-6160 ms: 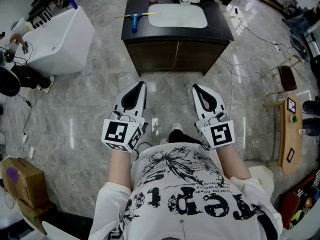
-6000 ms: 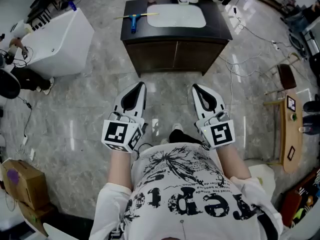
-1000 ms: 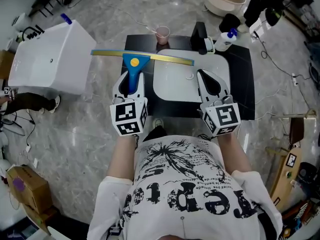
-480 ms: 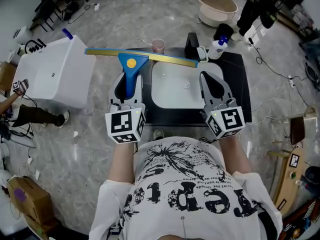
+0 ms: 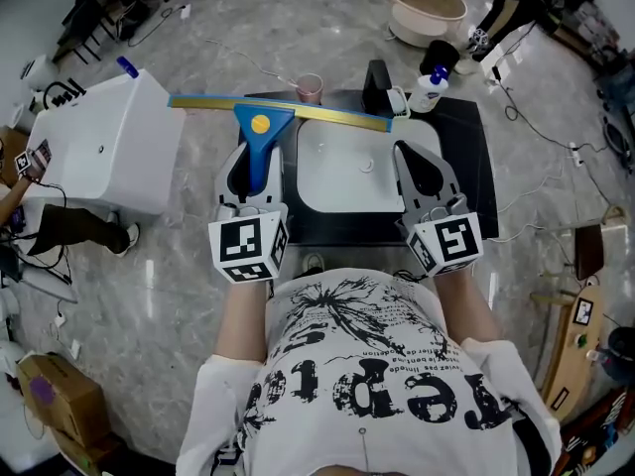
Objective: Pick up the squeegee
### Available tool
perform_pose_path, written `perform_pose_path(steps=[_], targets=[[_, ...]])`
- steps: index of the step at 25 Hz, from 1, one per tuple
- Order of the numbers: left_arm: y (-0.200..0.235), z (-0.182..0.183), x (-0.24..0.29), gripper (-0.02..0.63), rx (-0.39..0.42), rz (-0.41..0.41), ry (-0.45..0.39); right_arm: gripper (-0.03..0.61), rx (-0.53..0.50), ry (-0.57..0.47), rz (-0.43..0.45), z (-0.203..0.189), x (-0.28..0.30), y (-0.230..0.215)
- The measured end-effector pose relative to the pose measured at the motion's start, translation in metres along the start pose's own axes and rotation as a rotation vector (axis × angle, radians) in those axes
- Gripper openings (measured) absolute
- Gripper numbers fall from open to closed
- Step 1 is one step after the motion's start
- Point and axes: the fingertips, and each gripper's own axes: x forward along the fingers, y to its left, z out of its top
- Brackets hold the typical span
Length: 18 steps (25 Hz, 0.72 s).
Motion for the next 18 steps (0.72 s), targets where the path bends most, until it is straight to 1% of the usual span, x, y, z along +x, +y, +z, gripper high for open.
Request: perform_pose_path(steps=[5,18], targets=[[0.002,-0.004,0.001,0.14,-0.004,-0.007,0.018,0.011,-0.023,0.005,0.019,-0.003,0.002,0.006],[0.0,-0.012,0.007,0.14,-0.022,-0.023,0.035,0.011,-0.013,-0.008,-0.01,-0.005,0.001,0.004]])
